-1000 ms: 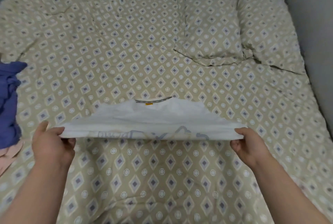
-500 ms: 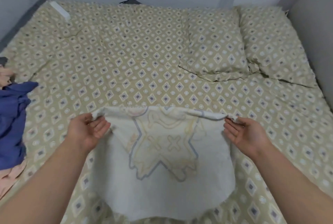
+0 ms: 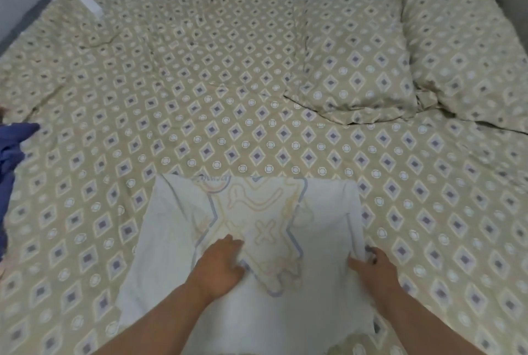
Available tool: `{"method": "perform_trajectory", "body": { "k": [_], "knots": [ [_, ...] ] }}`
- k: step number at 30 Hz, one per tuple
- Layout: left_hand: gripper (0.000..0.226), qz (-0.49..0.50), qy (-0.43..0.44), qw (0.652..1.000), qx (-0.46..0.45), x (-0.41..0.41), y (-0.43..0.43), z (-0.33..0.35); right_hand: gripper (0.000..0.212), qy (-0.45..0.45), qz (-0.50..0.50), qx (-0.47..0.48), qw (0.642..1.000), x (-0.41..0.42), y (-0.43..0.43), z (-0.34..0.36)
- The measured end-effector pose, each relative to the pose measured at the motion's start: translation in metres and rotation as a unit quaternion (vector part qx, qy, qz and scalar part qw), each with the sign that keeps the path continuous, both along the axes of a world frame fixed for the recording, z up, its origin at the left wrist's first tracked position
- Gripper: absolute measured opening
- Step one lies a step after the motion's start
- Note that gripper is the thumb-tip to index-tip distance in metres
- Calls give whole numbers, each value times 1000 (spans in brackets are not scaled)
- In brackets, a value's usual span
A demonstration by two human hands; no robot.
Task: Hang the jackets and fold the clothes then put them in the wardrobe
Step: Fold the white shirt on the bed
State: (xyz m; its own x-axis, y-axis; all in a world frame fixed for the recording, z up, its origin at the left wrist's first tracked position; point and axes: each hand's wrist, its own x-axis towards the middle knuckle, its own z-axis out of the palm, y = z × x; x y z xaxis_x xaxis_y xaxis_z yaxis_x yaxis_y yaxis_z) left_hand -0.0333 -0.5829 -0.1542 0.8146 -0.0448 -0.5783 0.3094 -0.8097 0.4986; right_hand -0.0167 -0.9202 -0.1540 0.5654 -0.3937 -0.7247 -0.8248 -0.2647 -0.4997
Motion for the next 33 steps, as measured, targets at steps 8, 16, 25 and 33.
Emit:
{"method": "perform_trajectory", "body": {
  "k": [8,16,25,33],
  "knots": [
    [77,-124,67,980,142,-14,-39,-25,38,-29,27,102,994,-2,4,-12],
    [37,7,43,994,-102,45,-143,8,48,16,-16,317,948,-18,2,-7],
    [38,138,129,953,-235,46,-168,13,75,-50,157,296,941,-23,41,21],
    [47,87,6,990,-107,49,-58,17,59,-8,256,289,922,-47,164,36]
  ]
}}
